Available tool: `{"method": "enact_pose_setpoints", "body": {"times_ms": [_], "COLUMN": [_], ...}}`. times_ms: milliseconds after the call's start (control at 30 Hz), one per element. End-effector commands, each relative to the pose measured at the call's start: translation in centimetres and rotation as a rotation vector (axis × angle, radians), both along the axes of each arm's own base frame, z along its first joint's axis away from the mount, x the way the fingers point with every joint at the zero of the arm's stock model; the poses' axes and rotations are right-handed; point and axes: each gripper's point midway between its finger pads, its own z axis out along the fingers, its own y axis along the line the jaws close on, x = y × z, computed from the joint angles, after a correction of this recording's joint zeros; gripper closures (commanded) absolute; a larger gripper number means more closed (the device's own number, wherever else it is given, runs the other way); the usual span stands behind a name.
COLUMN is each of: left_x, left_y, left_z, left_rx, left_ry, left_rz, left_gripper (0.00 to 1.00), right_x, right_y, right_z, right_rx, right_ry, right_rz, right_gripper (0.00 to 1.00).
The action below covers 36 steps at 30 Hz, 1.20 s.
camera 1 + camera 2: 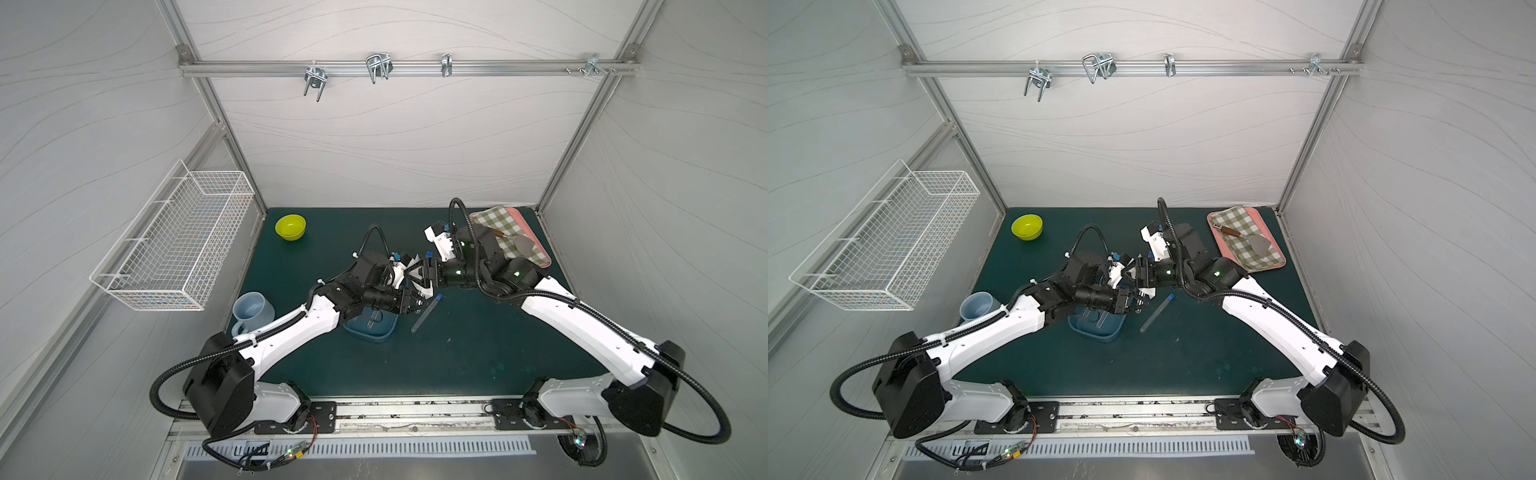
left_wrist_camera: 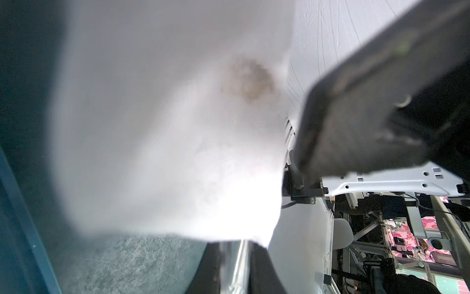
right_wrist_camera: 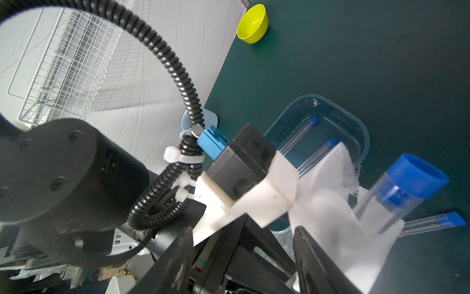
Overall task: Wipe the exteriors of test tubes
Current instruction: Place the cleaning item in the test tube.
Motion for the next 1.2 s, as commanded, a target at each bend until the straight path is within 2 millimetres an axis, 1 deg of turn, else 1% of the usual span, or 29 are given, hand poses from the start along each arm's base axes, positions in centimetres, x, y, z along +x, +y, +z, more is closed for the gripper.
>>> {"method": "enact_pose_setpoints", "body": {"times_ms": [0, 67, 167, 300, 367, 467, 600, 667, 733, 833, 967, 1167], "left_x": [0.5, 0.4, 0.5, 0.6, 0.6, 0.7, 0.8, 0.8, 0.7, 0.7, 0.5, 0.4], "left_y": [-0.4, -0.5, -0.3, -0.1, 0.0, 0.0, 0.3, 0.5, 0.6, 0.7, 0.7, 0.8], "left_z": [2.1, 2.2, 2.2, 1.6, 1.1, 1.0, 1.0, 1.0, 1.0, 0.8, 0.8, 0.9], "left_rx": [-0.059, -0.062, -0.06, -0.041, -0.028, -0.024, -0.011, -0.002, 0.007, 0.018, 0.017, 0.017], "left_ry": [-0.05, -0.049, -0.053, -0.051, -0.044, -0.047, -0.061, -0.069, -0.075, -0.077, -0.075, -0.079], "left_rz": [-0.003, -0.006, -0.002, 0.006, 0.009, 0.012, 0.023, 0.026, 0.024, 0.021, 0.018, 0.018], "left_gripper": [0.93, 0.93, 0.93, 0.93, 0.93, 0.93, 0.93, 0.93, 0.93, 0.93, 0.93, 0.93], "right_x": [-0.2, 0.0, 0.1, 0.3, 0.3, 0.4, 0.2, 0.0, 0.0, 0.3, 0.9, 1.4], "right_y": [-0.3, -0.2, -0.3, -1.6, -2.6, -4.2, -5.6, -5.6, -4.8, -3.5, -2.4, -1.2], "right_z": [1.3, 1.3, 2.6, 4.9, 5.2, 3.9, -0.2, -2.3, -3.4, -4.3, -5.3, -5.4], "right_rx": [0.021, 0.029, 0.052, 0.072, 0.043, -0.019, -0.069, -0.052, 0.011, 0.092, 0.124, 0.149], "right_ry": [-0.011, -0.002, -0.017, -0.06, -0.071, -0.043, 0.034, 0.084, 0.117, 0.133, 0.141, 0.135], "right_rz": [-0.006, -0.009, -0.006, -0.053, -0.092, -0.16, -0.251, -0.277, -0.279, -0.275, -0.274, -0.251], "right_gripper": [0.36, 0.36, 0.36, 0.36, 0.37, 0.38, 0.42, 0.43, 0.43, 0.41, 0.4, 0.4]}}
